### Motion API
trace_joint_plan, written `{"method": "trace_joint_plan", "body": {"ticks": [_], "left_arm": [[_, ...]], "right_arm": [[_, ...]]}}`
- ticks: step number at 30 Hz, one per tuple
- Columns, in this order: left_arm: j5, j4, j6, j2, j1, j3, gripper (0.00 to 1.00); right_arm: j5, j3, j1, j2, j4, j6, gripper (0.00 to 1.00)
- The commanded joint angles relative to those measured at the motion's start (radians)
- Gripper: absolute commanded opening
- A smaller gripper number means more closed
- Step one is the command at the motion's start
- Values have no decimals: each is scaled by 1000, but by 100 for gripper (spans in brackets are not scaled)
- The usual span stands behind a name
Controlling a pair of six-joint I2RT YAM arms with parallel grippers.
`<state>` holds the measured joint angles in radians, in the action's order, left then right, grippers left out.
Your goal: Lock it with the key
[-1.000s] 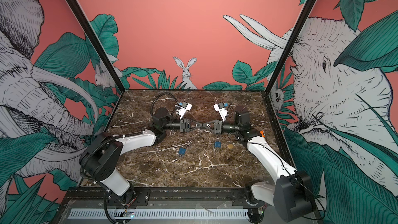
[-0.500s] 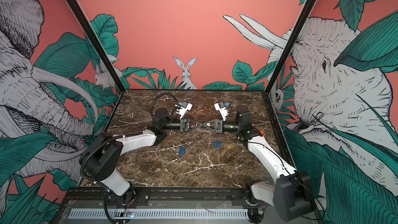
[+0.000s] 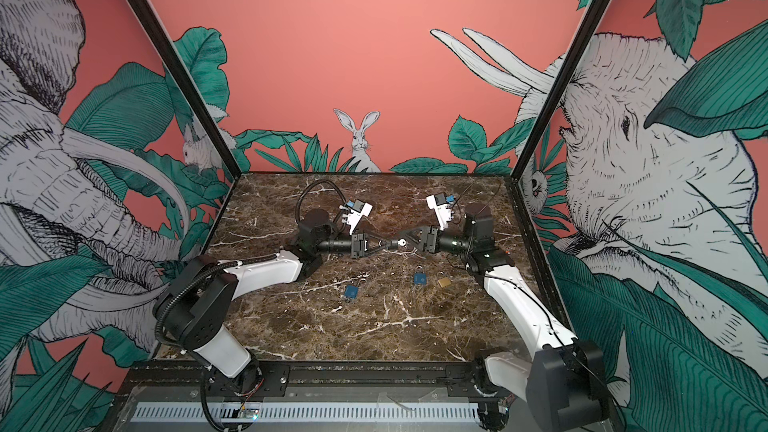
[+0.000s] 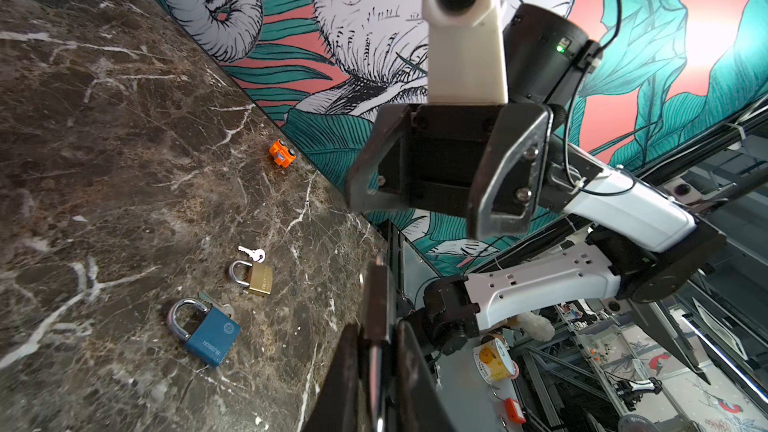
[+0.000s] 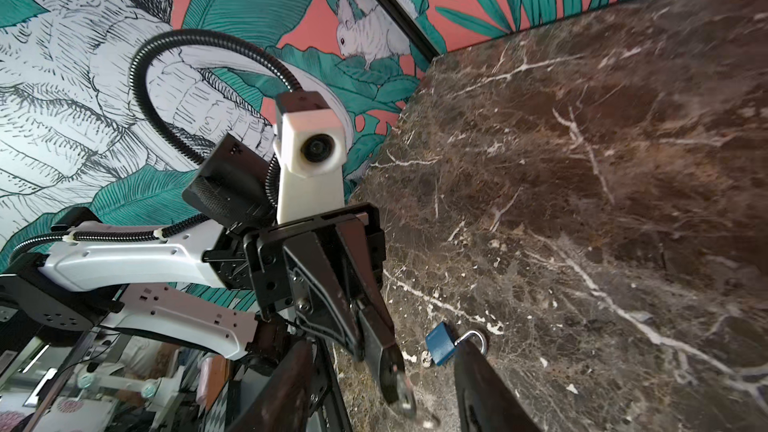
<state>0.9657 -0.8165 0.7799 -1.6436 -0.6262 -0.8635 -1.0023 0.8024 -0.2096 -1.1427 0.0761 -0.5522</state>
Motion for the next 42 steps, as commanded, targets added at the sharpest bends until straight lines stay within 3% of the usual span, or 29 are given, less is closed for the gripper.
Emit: {"method": "trace_joint_plan", "body": {"ticks": [1,9,21,35,42], "left_arm": [[32,-94,-10,39,22,1,0],[79,19,-96,93,21,-20,0],[80,-33,-49,98,21,-8,0],[82,-66,-22,94,22,3,0],[82,-64,-23,96,22,3,0]], "right_arm": [[-31,1,17,45,-27,60,52],[-103,0,16,55,-40,99,36],[-113,4,-22,14,7,78,32],[-104,-6,-76,-57,110,20,17],[-110,-3,-76,-66,125,7,14]]}}
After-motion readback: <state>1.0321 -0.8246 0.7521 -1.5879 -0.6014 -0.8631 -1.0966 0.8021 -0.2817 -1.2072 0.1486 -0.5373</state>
